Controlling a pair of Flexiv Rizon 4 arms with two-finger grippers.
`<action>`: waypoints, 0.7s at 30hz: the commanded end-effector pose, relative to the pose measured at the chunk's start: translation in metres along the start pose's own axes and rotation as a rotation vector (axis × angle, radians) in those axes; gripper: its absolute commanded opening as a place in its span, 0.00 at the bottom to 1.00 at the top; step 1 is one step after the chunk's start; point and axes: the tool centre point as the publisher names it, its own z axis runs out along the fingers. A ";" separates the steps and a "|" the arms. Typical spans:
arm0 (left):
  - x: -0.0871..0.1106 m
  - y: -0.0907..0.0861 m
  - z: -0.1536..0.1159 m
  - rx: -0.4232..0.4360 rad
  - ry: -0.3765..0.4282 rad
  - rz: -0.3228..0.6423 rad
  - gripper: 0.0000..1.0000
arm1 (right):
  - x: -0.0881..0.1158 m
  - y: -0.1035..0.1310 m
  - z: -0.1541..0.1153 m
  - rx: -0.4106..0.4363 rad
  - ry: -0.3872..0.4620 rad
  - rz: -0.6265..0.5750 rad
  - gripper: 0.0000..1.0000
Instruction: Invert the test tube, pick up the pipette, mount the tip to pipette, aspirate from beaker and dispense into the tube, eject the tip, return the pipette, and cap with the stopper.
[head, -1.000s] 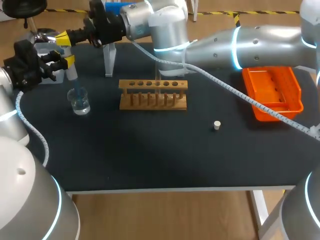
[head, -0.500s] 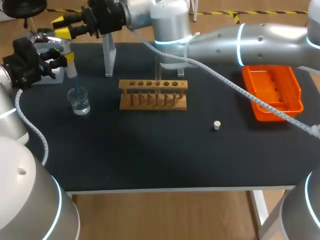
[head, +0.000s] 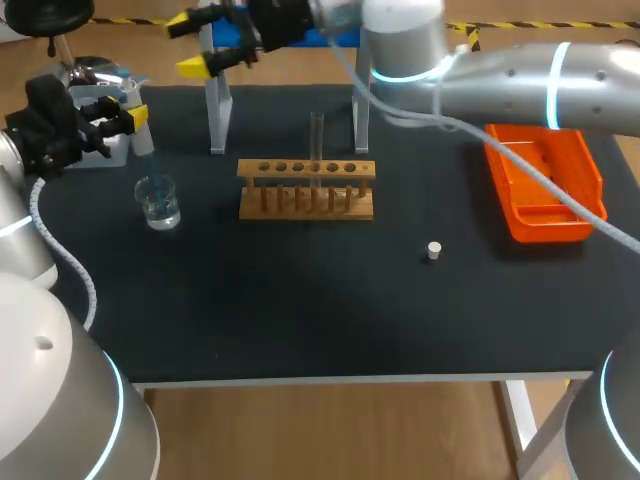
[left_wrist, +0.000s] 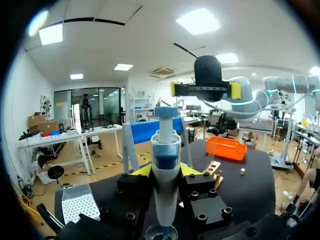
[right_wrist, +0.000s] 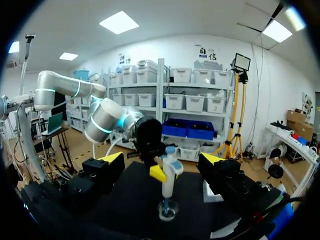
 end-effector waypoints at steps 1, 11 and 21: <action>0.000 0.000 0.001 0.000 -0.003 0.000 0.00 | 0.031 -0.011 -0.056 0.078 -0.074 0.012 1.00; 0.000 0.000 0.001 0.000 -0.003 0.000 0.00 | 0.043 -0.054 -0.117 0.156 -0.136 0.064 1.00; 0.000 0.000 0.001 0.000 -0.003 0.000 0.00 | 0.049 -0.088 -0.161 0.165 -0.188 0.080 1.00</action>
